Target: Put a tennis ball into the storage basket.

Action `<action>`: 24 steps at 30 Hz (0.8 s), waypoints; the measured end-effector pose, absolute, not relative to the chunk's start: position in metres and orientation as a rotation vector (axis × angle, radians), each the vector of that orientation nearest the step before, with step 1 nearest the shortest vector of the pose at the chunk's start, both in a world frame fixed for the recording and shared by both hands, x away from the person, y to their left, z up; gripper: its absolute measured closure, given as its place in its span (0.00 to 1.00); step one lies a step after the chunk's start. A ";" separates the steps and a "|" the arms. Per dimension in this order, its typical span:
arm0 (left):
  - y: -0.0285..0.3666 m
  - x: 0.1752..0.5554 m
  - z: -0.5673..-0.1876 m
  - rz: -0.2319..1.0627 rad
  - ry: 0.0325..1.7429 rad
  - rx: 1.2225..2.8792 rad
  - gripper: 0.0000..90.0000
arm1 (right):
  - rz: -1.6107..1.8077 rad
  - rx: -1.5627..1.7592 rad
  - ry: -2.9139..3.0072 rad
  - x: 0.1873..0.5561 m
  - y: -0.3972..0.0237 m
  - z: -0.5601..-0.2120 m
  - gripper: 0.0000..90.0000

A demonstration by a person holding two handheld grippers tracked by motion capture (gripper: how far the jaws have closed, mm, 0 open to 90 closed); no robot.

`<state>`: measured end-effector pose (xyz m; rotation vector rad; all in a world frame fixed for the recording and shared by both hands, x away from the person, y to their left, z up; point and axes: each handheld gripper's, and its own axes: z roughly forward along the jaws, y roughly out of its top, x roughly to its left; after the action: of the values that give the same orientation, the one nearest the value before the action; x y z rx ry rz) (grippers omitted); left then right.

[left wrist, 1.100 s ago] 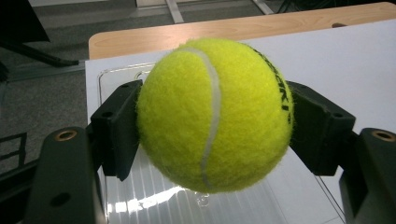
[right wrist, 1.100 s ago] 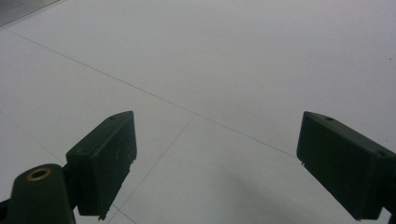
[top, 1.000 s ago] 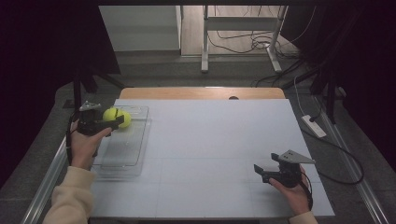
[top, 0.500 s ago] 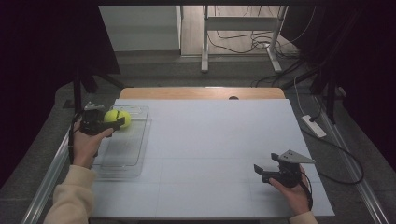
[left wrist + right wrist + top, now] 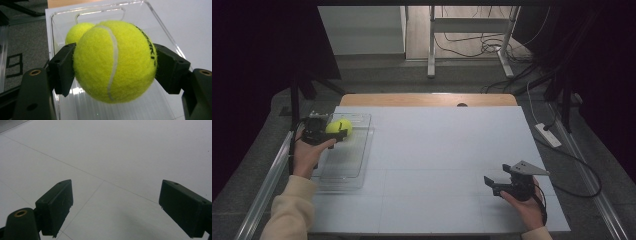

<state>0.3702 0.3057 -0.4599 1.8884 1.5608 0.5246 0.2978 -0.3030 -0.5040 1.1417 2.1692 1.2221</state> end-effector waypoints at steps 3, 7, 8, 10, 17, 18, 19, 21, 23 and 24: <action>0.306 0.371 -0.463 0.515 1.572 1.904 0.30 | 1.221 1.140 2.172 0.298 -0.303 -0.504 0.13; 0.308 0.371 -0.465 0.501 1.583 1.905 0.30 | 1.221 1.140 2.169 0.298 -0.303 -0.504 0.13; 0.308 0.371 -0.466 0.499 1.582 1.913 0.30 | 1.221 1.140 2.169 0.298 -0.303 -0.504 0.13; 0.309 0.371 -0.468 0.489 1.593 1.923 0.30 | 1.220 1.140 2.170 0.298 -0.303 -0.504 0.13; 0.309 0.372 -0.474 0.451 1.613 1.970 0.30 | 1.218 1.140 2.173 0.298 -0.302 -0.505 0.13; 0.308 0.373 -0.476 0.446 1.618 1.979 0.30 | 1.218 1.140 2.173 0.298 -0.302 -0.505 0.13; 0.308 0.373 -0.476 0.446 1.619 1.986 0.30 | 1.213 1.142 2.172 0.298 -0.303 -0.505 0.13; 0.308 0.373 -0.477 0.449 1.629 1.985 0.30 | 1.217 1.142 2.172 0.298 -0.302 -0.505 0.13; 0.308 0.373 -0.478 0.447 1.633 1.984 0.30 | 1.216 1.143 2.172 0.298 -0.302 -0.505 0.13; 0.308 0.373 -0.477 0.445 1.633 1.982 0.30 | 1.217 1.144 2.171 0.298 -0.302 -0.505 0.13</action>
<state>0.3733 0.3083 -0.4774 1.9821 1.6335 0.4452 0.2978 -0.3016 -0.5049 1.1442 2.1709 1.2171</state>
